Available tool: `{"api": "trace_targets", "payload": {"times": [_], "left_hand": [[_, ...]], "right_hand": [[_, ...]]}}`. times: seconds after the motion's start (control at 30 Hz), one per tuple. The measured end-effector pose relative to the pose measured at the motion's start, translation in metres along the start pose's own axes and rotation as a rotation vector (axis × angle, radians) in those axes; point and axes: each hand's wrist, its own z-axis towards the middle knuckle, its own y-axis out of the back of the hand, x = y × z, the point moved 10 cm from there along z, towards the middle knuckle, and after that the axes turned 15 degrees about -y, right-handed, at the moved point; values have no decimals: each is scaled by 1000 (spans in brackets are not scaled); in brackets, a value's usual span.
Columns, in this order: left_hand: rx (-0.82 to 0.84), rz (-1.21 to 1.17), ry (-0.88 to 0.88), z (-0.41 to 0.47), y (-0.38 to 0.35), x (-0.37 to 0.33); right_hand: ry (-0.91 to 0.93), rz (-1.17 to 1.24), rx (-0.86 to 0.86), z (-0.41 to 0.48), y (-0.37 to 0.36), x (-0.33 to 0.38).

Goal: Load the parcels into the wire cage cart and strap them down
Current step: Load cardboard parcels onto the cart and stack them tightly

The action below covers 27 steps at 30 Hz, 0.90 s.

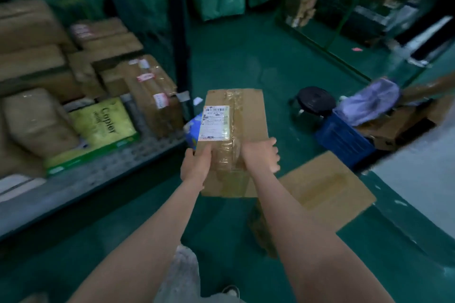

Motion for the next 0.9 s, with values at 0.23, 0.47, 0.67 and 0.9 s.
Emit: {"api": "trace_targets", "payload": {"times": [0.23,0.47,0.67,0.9], "left_hand": [[-217,-84,144,29,128,41],[-354,-77,200,94,228,59],[-378,-14,174,158,299,50],[-424,-91,181,225,348,52]], "right_hand": [[157,-207,176,-61,-128,69],[256,-305,309,-102,-241,141],[275,-317,396,-122,-317,202],[350,-336,445,-133,-386,267]]}}
